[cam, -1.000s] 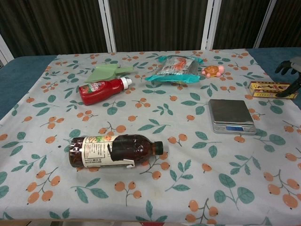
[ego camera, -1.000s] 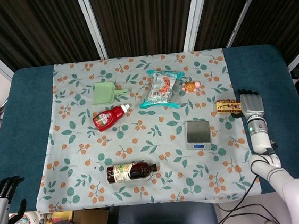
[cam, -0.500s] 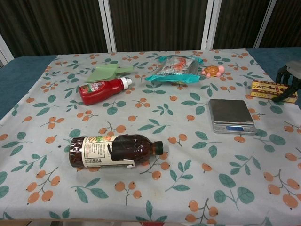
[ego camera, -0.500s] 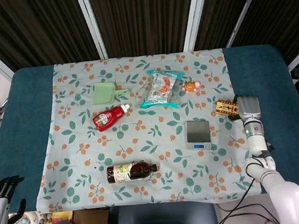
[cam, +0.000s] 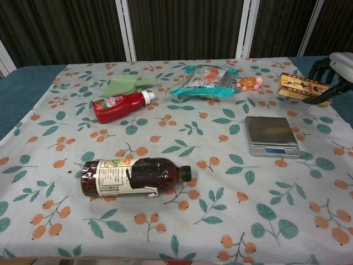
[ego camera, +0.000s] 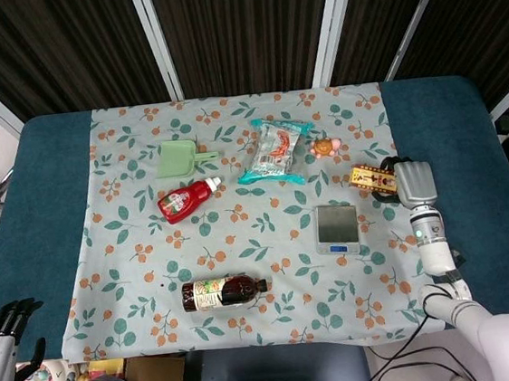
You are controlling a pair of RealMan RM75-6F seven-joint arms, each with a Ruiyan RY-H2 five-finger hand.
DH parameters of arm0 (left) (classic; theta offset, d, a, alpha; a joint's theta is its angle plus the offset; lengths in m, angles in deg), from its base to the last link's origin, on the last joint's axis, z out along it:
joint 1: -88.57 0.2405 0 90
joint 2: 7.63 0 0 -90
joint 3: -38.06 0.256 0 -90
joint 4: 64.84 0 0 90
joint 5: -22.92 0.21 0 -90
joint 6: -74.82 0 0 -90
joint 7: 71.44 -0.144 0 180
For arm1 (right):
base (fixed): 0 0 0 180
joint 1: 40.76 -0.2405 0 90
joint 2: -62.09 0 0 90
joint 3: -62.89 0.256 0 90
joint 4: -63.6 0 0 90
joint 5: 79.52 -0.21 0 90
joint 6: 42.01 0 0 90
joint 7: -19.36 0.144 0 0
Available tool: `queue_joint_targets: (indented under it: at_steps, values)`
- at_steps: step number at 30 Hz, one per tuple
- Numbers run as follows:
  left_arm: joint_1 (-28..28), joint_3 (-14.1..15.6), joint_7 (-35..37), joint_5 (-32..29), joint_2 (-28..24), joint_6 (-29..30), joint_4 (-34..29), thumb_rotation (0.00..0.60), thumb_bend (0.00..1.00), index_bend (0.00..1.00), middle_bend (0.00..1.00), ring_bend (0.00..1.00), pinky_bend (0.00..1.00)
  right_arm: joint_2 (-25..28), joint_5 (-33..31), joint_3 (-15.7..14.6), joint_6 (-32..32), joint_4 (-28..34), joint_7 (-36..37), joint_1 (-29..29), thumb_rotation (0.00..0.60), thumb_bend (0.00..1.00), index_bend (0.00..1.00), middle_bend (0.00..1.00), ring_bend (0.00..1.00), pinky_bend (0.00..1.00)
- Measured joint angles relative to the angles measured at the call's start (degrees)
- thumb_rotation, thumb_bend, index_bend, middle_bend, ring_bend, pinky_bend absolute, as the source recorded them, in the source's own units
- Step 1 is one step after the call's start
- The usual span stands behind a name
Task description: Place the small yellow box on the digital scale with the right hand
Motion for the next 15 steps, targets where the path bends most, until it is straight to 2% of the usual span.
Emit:
queue_joint_targets:
  at_steps: [6,10,15]
  values:
    - [-0.20,-0.15,-0.13,-0.33,-0.03,-0.35,-0.11,0.600,0.43,0.24,0.19,0.16,0.37,6.81,3.76,-3.09,2.74,17.45,-1.04,2.63,0.600,0.33,0.83,0.69,0.69,0.74]
    - [-0.08,-0.09,0.19,-0.26,-0.12,-0.15,-0.11,0.600,0.43,0.24,0.19,0.16,0.37,11.02,5.83,-5.37,4.23,28.61,-5.94,4.33,0.600,0.33,0.83,0.69,0.69,0.74]
    - [-0.04,-0.07,0.41,-0.22,-0.23,-0.07,-0.08,0.600,0.43,0.24,0.19,0.16,0.37,13.44,6.33,-6.66,6.00,34.95,-13.33,6.11,0.600,0.33,0.83,0.69,0.69,0.74]
